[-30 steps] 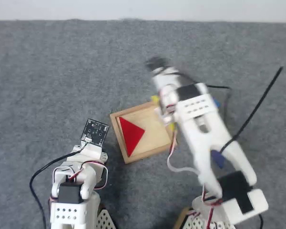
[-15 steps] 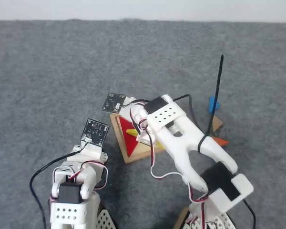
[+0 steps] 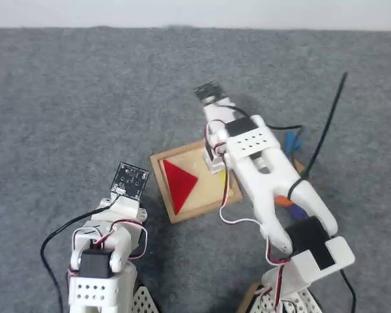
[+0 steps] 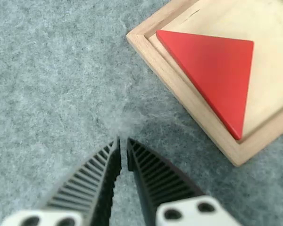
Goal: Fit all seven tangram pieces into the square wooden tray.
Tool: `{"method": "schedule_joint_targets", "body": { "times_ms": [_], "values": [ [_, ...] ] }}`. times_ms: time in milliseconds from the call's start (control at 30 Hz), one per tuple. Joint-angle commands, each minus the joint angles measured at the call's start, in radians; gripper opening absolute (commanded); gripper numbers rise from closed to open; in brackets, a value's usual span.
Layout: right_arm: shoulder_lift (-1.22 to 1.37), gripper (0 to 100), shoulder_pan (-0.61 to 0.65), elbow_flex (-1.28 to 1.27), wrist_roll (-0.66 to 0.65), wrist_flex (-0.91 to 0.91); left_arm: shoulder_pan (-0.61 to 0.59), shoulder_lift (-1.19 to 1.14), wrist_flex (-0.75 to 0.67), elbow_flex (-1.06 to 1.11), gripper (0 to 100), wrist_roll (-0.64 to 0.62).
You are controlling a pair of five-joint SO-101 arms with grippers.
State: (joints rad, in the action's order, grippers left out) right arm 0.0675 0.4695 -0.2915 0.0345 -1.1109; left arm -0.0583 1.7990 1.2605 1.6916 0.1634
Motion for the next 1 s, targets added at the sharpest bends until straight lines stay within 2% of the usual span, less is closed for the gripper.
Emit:
{"method": "schedule_joint_targets", "body": {
  "times_ms": [0, 167, 467, 567, 833, 900, 967],
  "values": [
    [-0.005, 0.7, -0.005, 0.055, 0.087, 0.048, -0.005, 0.017, 0.003, -0.010, 2, 0.008],
    [-0.005, 0.7, -0.004, 0.054, 0.143, 0.044, -0.005, 0.017, 0.003, -0.010, 2, 0.008],
    [-0.010, 0.7, -0.004, 0.021, 0.147, 0.051, -0.005, 0.017, 0.003, -0.010, 2, 0.008],
    [-0.015, 0.6, -0.001, 0.021, 0.184, 0.050, -0.005, 0.017, 0.003, -0.010, 2, 0.008],
    [-0.018, 0.6, 0.025, -0.041, 0.118, 0.101, -0.005, 0.017, 0.003, -0.010, 2, 0.008],
    [-0.018, 0.6, 0.025, -0.049, 0.152, 0.117, -0.005, 0.017, 0.003, -0.010, 2, 0.008],
    [-0.016, 0.9, 0.025, -0.044, 0.256, 0.128, -0.005, 0.017, 0.003, -0.010, 2, 0.008]
  ]
}}
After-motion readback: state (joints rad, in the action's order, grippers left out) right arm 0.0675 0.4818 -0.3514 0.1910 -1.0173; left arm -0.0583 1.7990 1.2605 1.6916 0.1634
